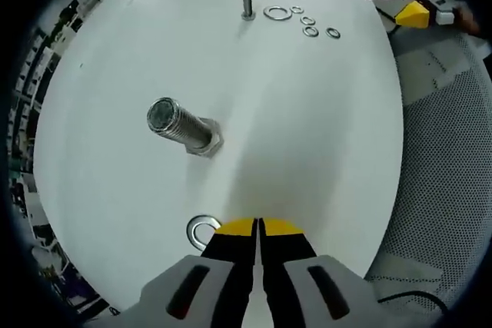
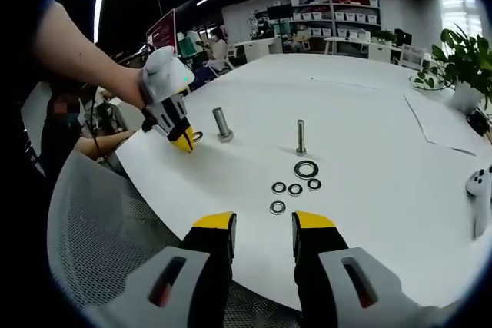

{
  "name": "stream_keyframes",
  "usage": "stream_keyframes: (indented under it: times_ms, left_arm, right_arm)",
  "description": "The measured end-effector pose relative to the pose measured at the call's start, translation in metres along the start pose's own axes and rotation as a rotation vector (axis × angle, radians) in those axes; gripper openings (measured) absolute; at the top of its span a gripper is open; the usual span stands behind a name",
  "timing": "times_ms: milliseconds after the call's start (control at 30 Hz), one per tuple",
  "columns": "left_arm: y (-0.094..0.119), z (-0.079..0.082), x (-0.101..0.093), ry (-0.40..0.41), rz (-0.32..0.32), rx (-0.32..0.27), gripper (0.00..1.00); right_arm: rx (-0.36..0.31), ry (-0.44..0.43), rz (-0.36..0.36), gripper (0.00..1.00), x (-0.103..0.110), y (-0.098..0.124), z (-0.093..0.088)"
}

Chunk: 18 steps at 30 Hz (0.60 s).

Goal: Place the washer onto the threaded stud by aligning its center hole with the stud, sliding it down to the base, and recovering from edge contact or off-axis alignment until the washer reaches the visible bottom stop.

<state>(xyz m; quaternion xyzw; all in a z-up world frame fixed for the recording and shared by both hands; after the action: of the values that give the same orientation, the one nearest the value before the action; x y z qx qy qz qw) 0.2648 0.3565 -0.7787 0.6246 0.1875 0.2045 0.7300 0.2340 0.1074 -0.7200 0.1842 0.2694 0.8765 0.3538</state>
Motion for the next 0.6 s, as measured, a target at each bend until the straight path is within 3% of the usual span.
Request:
stream_keyframes:
  times_ms: [267,600]
  left_arm:
    - [0.001,0.000,-0.004,0.053,-0.006,-0.012,0.10]
    - [0.014,-0.010,0.020,0.113,0.040,-0.031,0.19]
  right_arm:
    - [0.001,0.001,0.003,0.32,0.000,0.000,0.000]
    - [0.003,0.006,0.008,0.32,0.001,-0.001,0.000]
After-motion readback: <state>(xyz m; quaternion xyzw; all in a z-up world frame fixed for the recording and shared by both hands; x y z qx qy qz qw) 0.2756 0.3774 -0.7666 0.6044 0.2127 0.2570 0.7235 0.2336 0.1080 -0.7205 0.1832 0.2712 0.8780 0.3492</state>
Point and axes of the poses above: the point that each gripper's makers call its tool centre point, and the gripper's own axes: y roughly backward along the fingers, x roughly to its left, z roughly out of its top, the point moved 2 cm from there along y, roughly backward along the fingers, and after that the axes turned 2 degrees about y, right-handed, at the moved point
